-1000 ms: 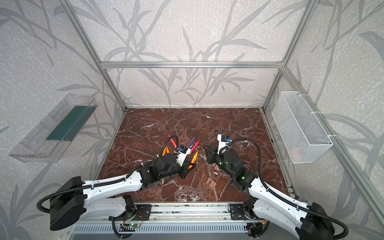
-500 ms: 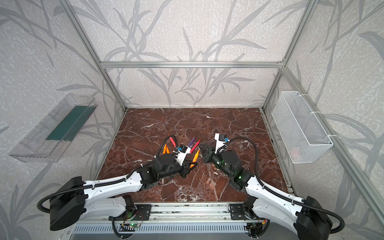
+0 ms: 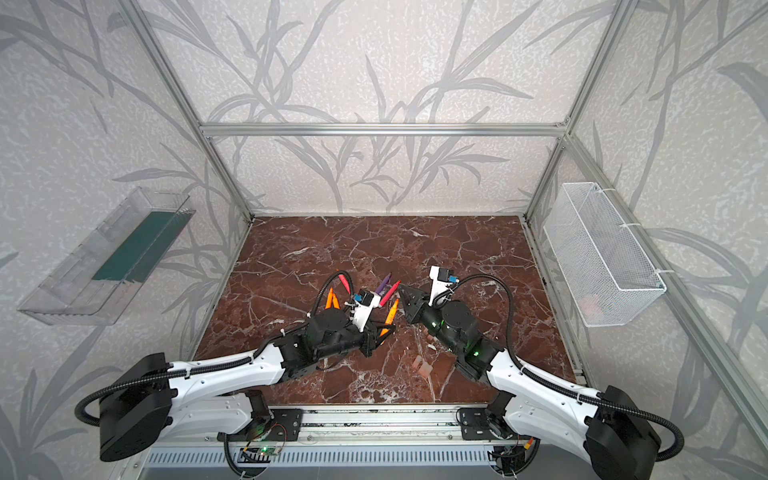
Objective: Insert the pens into the pen caps
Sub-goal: 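Lift the pink cap with the right gripper toward the marker tip in the left gripper, then push the pink cap down onto the orange marker tip and open the right gripper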
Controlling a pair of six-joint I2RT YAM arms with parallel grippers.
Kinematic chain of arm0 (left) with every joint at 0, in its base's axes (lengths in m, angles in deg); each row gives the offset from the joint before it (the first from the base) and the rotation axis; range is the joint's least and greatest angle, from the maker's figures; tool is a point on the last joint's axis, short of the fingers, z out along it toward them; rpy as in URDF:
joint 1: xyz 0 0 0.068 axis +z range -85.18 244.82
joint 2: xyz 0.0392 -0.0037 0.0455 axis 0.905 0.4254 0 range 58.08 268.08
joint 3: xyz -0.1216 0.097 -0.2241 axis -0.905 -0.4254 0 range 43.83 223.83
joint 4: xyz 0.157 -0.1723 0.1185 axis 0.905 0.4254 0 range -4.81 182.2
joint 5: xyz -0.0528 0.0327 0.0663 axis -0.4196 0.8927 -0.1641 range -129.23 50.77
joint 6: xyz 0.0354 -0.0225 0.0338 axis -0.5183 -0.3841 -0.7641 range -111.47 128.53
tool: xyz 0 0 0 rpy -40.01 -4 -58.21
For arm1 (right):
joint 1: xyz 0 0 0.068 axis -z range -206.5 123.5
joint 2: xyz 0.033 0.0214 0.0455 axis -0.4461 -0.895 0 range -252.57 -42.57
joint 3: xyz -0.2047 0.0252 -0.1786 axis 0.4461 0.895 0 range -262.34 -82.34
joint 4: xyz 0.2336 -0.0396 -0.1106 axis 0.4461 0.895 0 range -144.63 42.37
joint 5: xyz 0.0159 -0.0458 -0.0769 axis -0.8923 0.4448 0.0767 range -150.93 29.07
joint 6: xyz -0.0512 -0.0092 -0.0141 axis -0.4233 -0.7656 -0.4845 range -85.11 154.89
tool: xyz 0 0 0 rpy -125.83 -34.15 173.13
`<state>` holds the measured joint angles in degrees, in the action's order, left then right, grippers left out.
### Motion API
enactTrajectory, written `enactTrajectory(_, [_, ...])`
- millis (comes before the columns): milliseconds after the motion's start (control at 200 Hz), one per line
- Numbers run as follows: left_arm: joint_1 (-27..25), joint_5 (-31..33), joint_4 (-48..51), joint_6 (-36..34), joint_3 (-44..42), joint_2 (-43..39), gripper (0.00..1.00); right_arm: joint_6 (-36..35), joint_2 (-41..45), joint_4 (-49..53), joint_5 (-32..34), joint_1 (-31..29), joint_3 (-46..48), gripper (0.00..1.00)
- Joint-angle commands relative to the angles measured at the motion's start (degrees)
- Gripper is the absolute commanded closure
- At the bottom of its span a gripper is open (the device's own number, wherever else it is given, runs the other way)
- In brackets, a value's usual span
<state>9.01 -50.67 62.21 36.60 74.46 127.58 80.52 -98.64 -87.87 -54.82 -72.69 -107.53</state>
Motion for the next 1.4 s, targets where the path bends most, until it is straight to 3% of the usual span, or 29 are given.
enactTrajectory(0, [0.0, -0.4, -1.9, 0.2, -0.5, -1.3, 1.0, 0.2, -0.2, -2.4, 0.7, -0.3, 0.8, 1.0])
enactTrajectory(445, [0.0, 2.0, -1.7, 0.5, -0.7, -0.8, 1.0, 2.7, -3.7, -6.7, -1.2, -2.0, 3.3, 1.0])
enactTrajectory(730, [0.6, 5.3, -1.9, 3.4, -1.8, -2.0, 1.0, 4.7, -5.5, -8.7, 0.7, -7.2, 5.6, 1.0])
enactTrajectory(1110, [4.3, 0.0, -9.7, 8.4, -7.0, -5.3, 1.0, 5.8, -6.6, -12.4, 1.6, -10.9, 7.6, 1.0])
enactTrajectory(1225, [4.3, -2.3, -10.1, 7.4, -6.9, -5.7, 1.0, 5.7, -6.1, -9.8, 3.0, -10.9, 6.8, 0.83])
enactTrajectory(1395, [4.3, -4.0, -10.9, 6.7, -7.1, -5.9, 1.0, 4.8, -2.9, -2.4, 5.4, -10.9, 5.9, 0.68])
